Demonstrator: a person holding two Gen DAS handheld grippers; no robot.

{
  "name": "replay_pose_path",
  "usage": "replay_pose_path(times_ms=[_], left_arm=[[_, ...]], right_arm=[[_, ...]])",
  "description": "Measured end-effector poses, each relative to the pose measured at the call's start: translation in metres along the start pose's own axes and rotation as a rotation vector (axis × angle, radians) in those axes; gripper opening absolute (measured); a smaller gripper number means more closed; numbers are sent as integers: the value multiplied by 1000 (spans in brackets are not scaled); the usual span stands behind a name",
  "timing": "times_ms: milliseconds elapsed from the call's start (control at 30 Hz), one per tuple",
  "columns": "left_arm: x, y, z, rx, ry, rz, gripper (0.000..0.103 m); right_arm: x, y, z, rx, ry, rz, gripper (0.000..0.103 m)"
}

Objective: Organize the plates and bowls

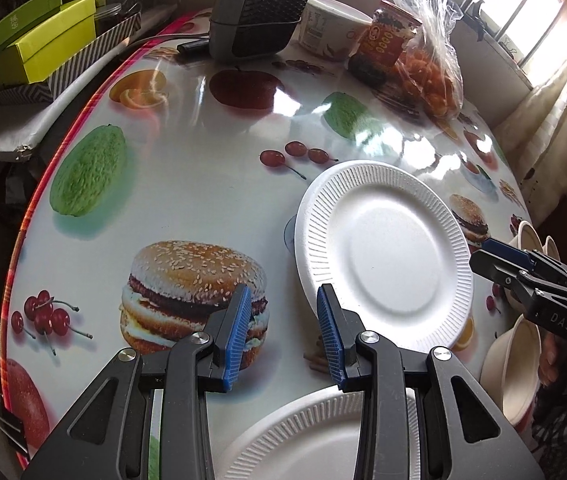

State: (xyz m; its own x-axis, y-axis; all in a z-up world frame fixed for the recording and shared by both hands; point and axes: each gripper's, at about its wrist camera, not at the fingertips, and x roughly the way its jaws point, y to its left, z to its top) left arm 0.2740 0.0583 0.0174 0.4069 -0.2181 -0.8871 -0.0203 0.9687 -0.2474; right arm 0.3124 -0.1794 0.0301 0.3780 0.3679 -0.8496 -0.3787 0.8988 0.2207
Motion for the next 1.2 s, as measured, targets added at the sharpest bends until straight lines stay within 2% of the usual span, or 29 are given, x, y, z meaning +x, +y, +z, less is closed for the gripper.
replay_pose_path(times_ms=[367, 567, 633, 800, 1200], left_arm=[[15, -4, 6, -8, 36, -17, 36], [19, -7, 7, -1, 46, -21, 34], [21, -8, 7, 2, 49, -23, 30], [23, -9, 8, 5, 53, -25, 23], [24, -4, 9, -33, 63, -62, 22]], right_arm=[[17, -3, 3, -3, 33, 28, 48], [20, -3, 3, -4, 39, 31, 39], [20, -3, 3, -4, 40, 34, 35], [21, -4, 2, 0, 42, 36, 34], [21, -4, 2, -3, 43, 36, 34]])
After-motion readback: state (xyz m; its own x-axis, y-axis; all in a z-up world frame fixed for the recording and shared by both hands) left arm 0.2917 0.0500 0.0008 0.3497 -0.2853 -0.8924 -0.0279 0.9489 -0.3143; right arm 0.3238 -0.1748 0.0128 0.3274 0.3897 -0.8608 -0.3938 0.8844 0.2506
